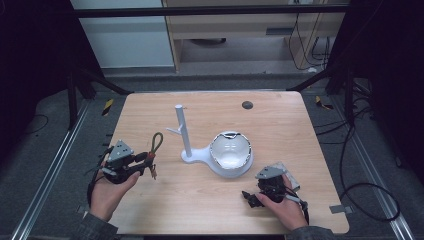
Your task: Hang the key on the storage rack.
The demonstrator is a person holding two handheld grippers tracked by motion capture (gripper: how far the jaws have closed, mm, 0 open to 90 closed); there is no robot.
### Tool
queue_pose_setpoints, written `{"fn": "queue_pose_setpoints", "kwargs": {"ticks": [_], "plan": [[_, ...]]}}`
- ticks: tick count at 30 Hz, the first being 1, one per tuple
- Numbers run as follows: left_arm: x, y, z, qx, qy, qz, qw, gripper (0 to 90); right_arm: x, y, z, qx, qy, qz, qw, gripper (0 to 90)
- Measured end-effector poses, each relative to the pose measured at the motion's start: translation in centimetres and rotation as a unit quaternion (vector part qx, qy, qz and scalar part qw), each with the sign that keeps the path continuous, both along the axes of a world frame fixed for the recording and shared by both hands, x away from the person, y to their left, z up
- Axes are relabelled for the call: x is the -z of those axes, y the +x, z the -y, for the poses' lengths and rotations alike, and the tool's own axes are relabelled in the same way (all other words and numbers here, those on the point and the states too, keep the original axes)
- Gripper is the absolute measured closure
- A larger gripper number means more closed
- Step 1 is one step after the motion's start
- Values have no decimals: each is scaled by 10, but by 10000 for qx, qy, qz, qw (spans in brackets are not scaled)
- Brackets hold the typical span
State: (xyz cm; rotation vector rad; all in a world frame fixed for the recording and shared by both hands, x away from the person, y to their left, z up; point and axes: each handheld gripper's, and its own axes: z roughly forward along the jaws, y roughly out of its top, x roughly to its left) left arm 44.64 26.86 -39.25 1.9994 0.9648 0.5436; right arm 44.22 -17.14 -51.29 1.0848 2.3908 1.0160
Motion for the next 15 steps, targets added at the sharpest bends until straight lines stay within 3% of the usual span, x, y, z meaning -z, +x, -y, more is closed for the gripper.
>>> {"fn": "queue_pose_setpoints", "kwargs": {"ticks": [15], "plan": [[-11, -11, 16, 213, -198, 247, 9993, 664, 0, -1, 0, 54, -13, 10, 10000, 4]]}}
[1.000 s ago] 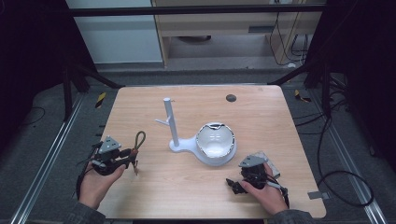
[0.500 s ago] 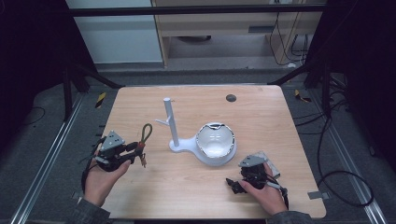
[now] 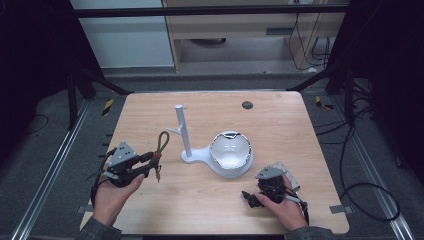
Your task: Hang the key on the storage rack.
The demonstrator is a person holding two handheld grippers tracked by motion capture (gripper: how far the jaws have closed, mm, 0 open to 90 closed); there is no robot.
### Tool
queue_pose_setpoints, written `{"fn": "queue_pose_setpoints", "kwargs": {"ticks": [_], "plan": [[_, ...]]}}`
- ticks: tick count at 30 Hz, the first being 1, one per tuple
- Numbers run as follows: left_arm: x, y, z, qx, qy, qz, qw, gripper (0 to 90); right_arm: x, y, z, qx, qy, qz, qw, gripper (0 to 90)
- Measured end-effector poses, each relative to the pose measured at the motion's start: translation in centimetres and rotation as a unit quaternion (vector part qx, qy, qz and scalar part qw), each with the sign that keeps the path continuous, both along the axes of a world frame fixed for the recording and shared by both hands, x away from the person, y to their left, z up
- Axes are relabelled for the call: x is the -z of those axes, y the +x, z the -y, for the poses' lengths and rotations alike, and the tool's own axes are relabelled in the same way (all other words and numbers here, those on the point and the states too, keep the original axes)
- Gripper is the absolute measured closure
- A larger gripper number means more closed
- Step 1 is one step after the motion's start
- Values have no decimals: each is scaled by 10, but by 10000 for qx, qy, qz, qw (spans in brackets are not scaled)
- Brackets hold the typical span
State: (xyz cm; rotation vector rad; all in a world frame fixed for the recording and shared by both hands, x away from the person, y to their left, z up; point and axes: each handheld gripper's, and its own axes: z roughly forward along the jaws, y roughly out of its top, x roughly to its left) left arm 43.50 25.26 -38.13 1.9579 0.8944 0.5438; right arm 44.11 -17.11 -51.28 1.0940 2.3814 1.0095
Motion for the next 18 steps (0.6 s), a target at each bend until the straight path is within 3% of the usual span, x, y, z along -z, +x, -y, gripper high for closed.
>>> {"fn": "queue_pose_setpoints", "kwargs": {"ticks": [18], "plan": [[-6, -3, 11, 82, -123, 146, 9998, 664, 0, -1, 0, 14, -10, 23, 10000, 5]]}}
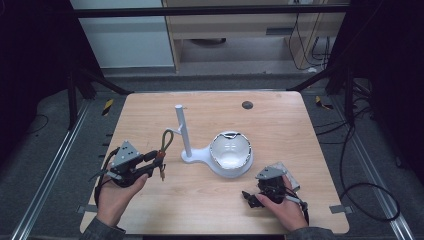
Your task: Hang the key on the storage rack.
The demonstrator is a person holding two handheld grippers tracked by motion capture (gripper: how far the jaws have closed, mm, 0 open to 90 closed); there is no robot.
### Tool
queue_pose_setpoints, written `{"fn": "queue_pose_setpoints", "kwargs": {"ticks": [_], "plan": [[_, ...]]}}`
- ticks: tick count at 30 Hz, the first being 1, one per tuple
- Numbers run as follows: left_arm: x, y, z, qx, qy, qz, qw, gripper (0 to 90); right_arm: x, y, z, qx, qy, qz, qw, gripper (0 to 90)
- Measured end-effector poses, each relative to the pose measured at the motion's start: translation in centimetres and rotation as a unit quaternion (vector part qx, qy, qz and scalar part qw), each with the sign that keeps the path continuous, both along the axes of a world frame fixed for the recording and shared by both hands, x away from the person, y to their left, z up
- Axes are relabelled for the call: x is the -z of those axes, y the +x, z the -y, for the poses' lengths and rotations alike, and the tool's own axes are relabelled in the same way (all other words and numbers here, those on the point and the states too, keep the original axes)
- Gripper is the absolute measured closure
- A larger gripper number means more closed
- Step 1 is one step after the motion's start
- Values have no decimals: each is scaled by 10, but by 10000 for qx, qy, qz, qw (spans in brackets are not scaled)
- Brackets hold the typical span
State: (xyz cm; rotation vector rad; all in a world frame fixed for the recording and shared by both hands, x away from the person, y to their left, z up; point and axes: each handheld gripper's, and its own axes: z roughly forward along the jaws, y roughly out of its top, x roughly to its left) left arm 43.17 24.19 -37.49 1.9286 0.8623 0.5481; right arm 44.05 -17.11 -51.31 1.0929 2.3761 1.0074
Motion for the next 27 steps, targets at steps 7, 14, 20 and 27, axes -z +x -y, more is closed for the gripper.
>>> {"fn": "queue_pose_setpoints", "kwargs": {"ticks": [7, 14, 20, 27], "plan": [[-3, -2, 2, 25, -65, 70, 10000, 664, 0, 0, 0, 2, 0, 0, 10000, 5], [-8, -8, 4, 51, -145, 171, 9997, 663, 0, 0, 0, 8, 19, -13, 10000, 5], [-14, -6, 11, 105, -166, 223, 9996, 663, 0, 0, 0, 8, 18, -13, 10000, 5], [-15, 0, 21, 153, -96, 224, 9996, 662, 0, -1, 0, 13, 13, -13, 10000, 5]]}}
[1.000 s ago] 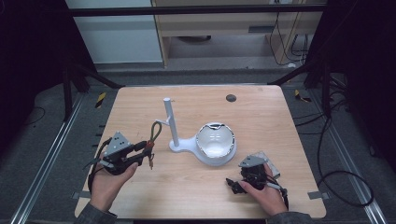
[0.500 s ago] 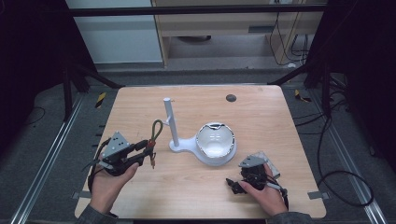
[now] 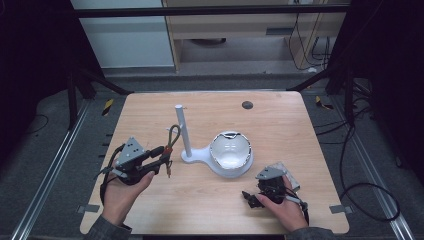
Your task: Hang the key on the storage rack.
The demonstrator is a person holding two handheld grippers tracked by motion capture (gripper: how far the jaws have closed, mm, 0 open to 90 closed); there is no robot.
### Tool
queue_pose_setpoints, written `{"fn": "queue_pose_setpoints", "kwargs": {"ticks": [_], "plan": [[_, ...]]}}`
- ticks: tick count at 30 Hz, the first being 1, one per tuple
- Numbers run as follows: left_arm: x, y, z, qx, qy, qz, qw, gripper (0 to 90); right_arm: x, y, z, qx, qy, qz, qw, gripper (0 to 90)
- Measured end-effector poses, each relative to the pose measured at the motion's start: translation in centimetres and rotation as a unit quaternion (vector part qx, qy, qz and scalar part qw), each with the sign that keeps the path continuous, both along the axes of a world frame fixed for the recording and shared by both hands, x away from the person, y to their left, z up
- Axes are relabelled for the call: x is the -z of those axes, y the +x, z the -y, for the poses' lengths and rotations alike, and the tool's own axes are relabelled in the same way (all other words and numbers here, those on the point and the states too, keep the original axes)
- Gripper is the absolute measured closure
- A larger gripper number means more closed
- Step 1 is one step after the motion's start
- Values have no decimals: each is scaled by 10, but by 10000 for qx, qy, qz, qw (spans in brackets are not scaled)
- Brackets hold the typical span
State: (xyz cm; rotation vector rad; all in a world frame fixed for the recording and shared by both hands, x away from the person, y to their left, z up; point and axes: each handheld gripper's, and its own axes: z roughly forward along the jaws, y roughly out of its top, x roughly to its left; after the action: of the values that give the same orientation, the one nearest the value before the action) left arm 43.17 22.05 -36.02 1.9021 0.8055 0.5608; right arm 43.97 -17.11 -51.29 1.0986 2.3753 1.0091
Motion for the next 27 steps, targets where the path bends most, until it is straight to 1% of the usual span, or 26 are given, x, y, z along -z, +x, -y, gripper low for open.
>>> {"fn": "queue_pose_setpoints", "kwargs": {"ticks": [6, 11, 13, 15, 22, 23, 26, 27], "plan": [[4, 10, 8, -33, 62, -65, 10000, 661, 0, 0, 0, 1, 0, -3, 10000, 5], [13, 20, 14, -105, 126, -141, 9998, 661, 0, -1, 0, 8, -6, -6, 10000, 5], [16, 23, 15, -141, 115, -151, 9997, 661, 0, -1, 0, 9, -15, -7, 10000, 5], [19, 26, 17, -183, 152, -152, 9996, 661, 0, -1, 0, -2, 1, -4, 10000, 5], [31, 36, 20, -262, 147, -286, 9991, 660, 0, -1, 0, -3, -5, 3, 10000, 5], [33, 37, 22, -268, 114, -311, 9991, 661, 0, -1, 0, -6, -7, 5, 10000, 5], [36, 40, 24, -270, 103, -316, 9991, 663, 0, -1, 0, -9, -6, 7, 10000, 5], [36, 41, 25, -259, 93, -291, 9992, 701, 0, -1, 0, -9, -8, 7, 10000, 5]]}}
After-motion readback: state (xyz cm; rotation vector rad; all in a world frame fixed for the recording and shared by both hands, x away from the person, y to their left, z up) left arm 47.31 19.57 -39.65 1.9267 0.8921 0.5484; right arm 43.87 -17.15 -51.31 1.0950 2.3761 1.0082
